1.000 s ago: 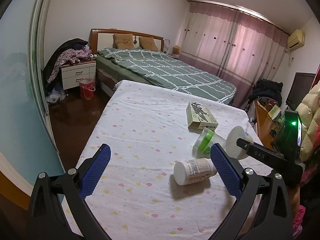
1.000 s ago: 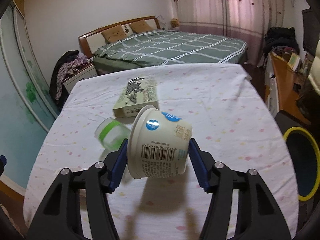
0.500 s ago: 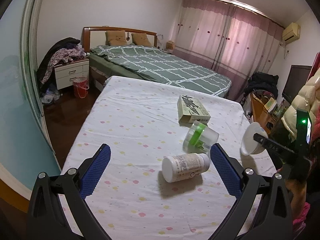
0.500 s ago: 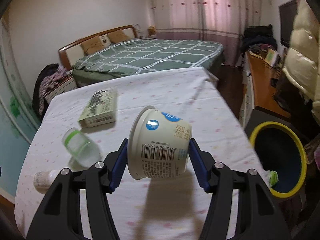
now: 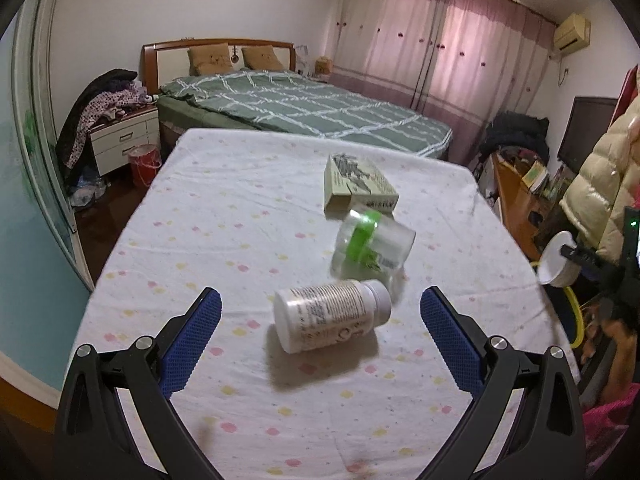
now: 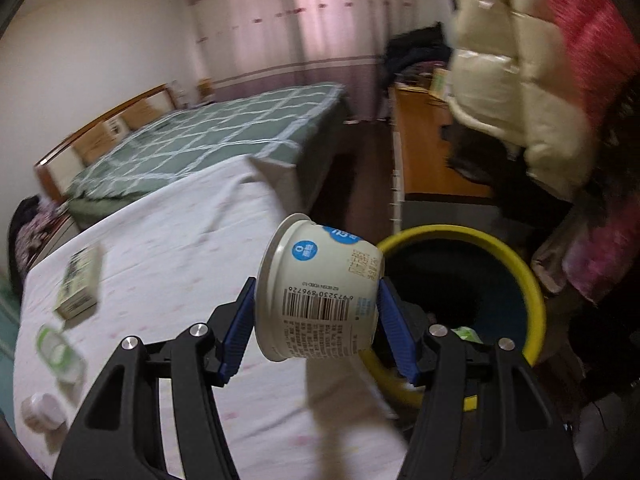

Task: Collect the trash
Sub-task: 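Carry the yogurt cup over the yellow bin and open the right gripper, then close the left gripper on the white supplement bottle, then carry the supplement bottle over the yellow bin and open the left gripper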

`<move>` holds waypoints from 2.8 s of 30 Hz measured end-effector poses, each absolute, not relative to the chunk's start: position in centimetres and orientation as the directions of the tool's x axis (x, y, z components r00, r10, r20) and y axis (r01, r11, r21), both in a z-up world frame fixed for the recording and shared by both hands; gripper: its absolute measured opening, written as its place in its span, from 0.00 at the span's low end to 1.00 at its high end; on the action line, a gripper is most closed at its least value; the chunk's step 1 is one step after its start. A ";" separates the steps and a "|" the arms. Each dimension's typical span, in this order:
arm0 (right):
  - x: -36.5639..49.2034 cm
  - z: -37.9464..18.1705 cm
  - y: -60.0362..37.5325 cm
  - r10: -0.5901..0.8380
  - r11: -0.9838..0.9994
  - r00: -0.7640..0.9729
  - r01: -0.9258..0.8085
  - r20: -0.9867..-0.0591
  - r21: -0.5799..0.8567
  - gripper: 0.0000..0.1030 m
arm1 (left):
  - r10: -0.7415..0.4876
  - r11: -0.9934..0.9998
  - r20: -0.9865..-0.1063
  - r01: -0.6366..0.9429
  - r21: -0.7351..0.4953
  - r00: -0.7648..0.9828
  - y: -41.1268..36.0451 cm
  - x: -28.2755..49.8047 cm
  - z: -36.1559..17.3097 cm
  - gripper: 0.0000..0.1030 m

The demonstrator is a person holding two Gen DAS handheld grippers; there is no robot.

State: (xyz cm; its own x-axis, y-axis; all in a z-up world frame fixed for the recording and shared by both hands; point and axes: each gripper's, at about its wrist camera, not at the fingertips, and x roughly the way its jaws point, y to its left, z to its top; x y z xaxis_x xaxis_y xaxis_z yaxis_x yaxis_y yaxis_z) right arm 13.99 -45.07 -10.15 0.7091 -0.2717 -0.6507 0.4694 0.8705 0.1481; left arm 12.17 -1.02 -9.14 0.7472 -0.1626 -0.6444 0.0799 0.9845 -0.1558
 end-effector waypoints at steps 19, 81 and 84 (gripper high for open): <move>13.7 -13.8 -50.2 -0.375 0.778 0.628 0.613 -0.682 0.137 0.64 | -0.062 0.997 -0.711 0.007 -0.079 0.701 -3.9 14.0 -12.1 0.95; 3.9 -12.0 -56.1 -0.370 0.808 0.664 0.576 -0.650 0.128 0.67 | -0.451 0.828 -0.713 0.551 -0.109 0.537 -33.7 19.1 -9.7 0.84; 3.0 -12.0 -56.8 -0.378 0.800 0.657 0.587 -0.652 0.128 0.67 | -0.473 0.806 -0.723 0.580 -0.123 0.504 -36.6 19.4 -10.2 0.84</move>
State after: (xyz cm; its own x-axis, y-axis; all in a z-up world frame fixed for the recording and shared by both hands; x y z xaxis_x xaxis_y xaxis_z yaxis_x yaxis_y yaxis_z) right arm 2.97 -56.78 -11.98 0.6574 -0.3783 -0.6516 0.5868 0.7995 0.1279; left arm 19.45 -36.56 -10.17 0.5039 -0.4727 -0.7230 0.5796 0.8056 -0.1228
